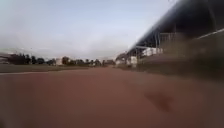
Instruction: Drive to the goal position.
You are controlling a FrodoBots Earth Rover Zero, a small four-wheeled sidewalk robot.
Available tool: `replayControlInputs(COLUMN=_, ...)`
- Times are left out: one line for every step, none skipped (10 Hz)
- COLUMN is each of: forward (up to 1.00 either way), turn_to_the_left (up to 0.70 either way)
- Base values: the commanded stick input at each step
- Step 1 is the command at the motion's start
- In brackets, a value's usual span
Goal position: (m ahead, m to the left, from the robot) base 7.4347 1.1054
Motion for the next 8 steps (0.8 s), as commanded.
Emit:
replayControlInputs(forward=0.70, turn_to_the_left=0.00)
replayControlInputs(forward=0.70, turn_to_the_left=0.00)
replayControlInputs(forward=0.70, turn_to_the_left=0.00)
replayControlInputs(forward=0.70, turn_to_the_left=0.00)
replayControlInputs(forward=0.70, turn_to_the_left=0.00)
replayControlInputs(forward=0.70, turn_to_the_left=0.00)
replayControlInputs(forward=0.70, turn_to_the_left=0.00)
replayControlInputs(forward=0.70, turn_to_the_left=0.00)
